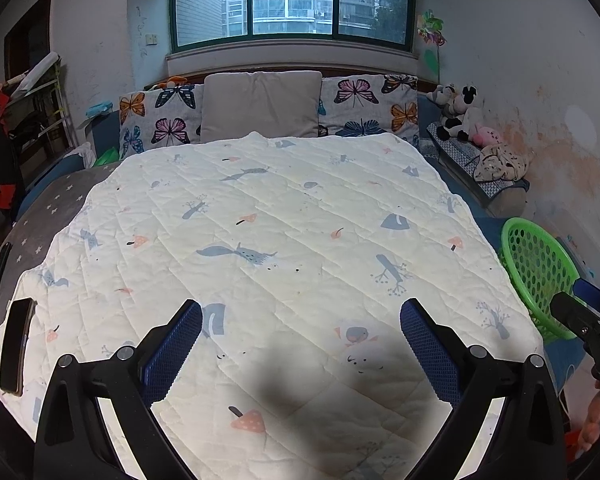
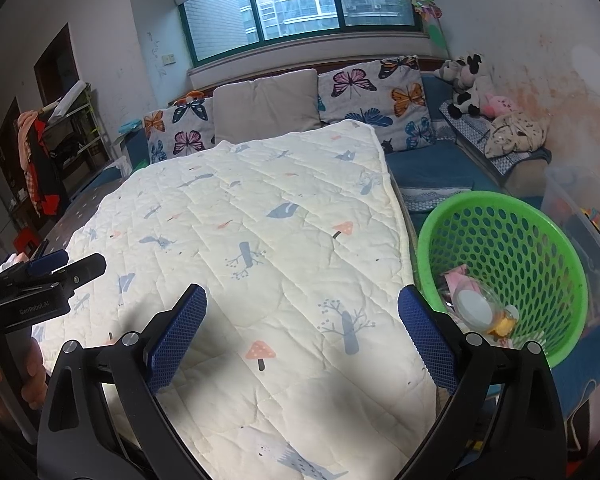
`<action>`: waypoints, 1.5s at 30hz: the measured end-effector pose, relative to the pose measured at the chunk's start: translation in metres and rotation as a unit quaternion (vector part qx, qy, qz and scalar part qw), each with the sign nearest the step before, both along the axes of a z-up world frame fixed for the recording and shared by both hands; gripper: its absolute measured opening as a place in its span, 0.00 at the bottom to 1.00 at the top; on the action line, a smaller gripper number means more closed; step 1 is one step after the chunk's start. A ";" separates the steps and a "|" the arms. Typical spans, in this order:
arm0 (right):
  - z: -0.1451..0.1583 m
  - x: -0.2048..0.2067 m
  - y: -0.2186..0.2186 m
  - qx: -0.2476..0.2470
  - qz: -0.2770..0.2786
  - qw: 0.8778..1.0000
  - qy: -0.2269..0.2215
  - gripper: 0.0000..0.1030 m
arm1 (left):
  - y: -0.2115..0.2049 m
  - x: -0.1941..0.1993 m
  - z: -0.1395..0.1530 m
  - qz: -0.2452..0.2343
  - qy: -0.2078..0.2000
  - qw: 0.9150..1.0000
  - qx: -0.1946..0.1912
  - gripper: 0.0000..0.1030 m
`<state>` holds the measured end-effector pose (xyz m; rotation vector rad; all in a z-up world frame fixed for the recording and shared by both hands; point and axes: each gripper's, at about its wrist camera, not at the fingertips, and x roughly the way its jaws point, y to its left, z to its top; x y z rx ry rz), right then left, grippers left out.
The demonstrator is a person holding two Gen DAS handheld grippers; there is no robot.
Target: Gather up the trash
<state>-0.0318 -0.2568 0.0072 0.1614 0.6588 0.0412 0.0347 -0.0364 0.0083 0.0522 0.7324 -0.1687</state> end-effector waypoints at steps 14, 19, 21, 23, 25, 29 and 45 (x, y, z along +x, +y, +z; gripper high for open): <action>-0.001 0.000 0.001 0.001 0.000 1.000 0.000 0.93 | 0.000 0.000 -0.001 0.000 0.000 1.000 0.001 0.93; -0.001 0.000 0.001 0.001 0.000 1.000 0.000 0.93 | 0.000 0.000 -0.001 0.000 0.000 1.000 0.001 0.93; -0.001 0.000 0.001 0.001 0.000 1.000 0.000 0.93 | 0.000 0.000 -0.001 0.001 0.000 1.000 0.000 0.93; 0.000 0.000 0.001 0.001 0.001 1.000 0.000 0.93 | 0.000 0.000 -0.001 0.000 0.000 1.000 0.001 0.93; -0.001 0.000 0.001 0.002 0.000 1.000 0.000 0.93 | 0.001 -0.001 -0.002 0.001 0.000 1.000 0.002 0.93; -0.001 0.000 0.001 0.002 0.001 1.000 0.000 0.93 | 0.002 -0.001 -0.005 0.001 0.001 1.000 0.003 0.93; -0.002 0.002 0.005 0.003 0.007 1.000 0.003 0.93 | 0.007 -0.002 -0.009 0.003 0.001 1.000 0.004 0.93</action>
